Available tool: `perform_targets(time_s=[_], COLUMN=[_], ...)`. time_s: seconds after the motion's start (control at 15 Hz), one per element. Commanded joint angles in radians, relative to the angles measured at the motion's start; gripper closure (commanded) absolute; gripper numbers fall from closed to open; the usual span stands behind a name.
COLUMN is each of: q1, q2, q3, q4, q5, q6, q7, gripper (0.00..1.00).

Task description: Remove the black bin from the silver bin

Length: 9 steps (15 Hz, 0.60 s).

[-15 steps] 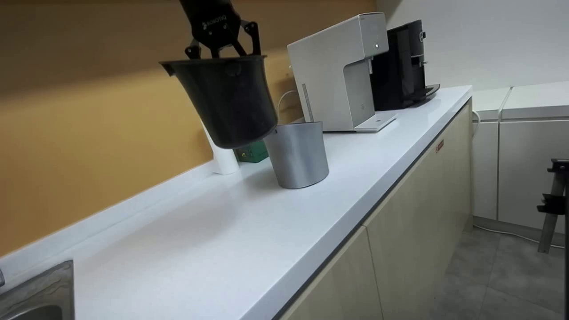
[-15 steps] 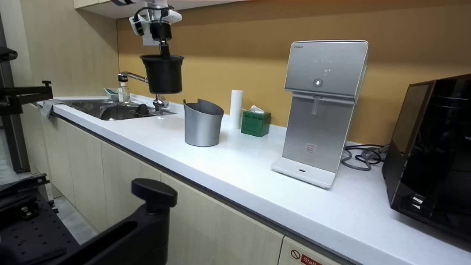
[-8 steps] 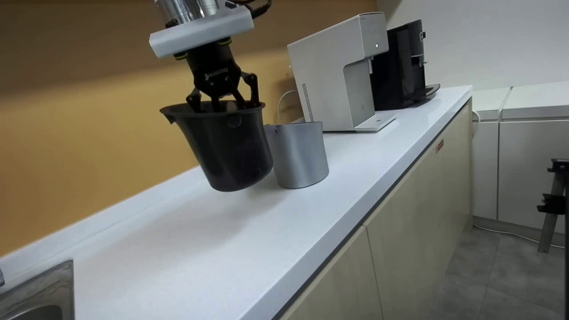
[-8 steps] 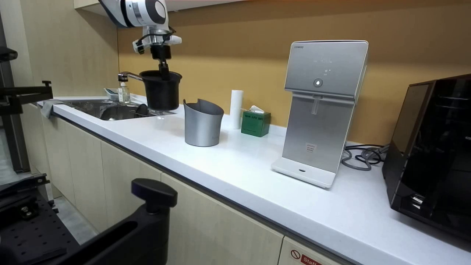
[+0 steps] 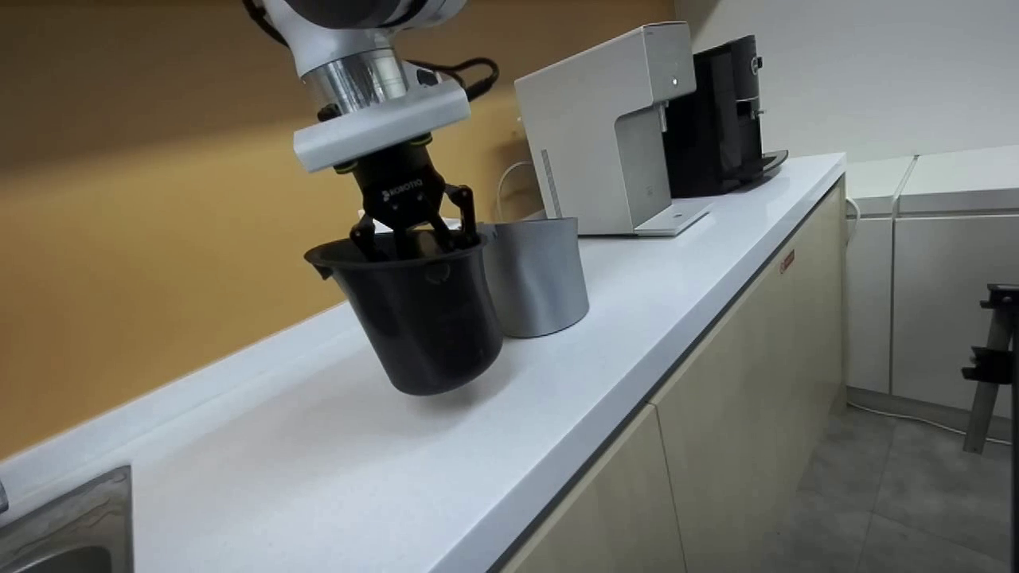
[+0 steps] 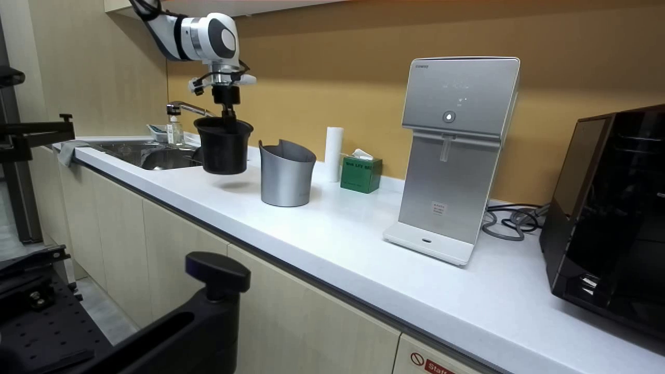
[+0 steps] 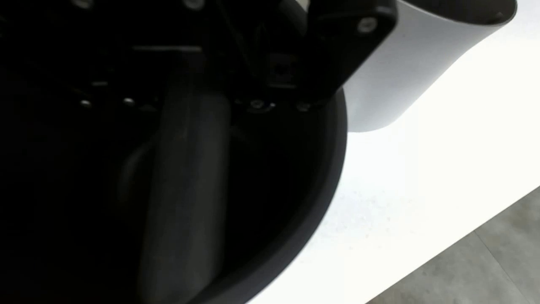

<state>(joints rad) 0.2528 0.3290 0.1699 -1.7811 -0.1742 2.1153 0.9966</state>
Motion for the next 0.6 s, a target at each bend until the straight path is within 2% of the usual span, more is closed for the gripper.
perform_targets(time_s=[0.0,0.53], q1=[0.012,0.013], q2=[0.008,0.045], q3=[-0.024,-0.043], q4=[-0.004,0.000], q5=[0.027,0.048], q6=[0.023,0.036], q7=[-0.020,-0.045], gripper=[0.97,0.97])
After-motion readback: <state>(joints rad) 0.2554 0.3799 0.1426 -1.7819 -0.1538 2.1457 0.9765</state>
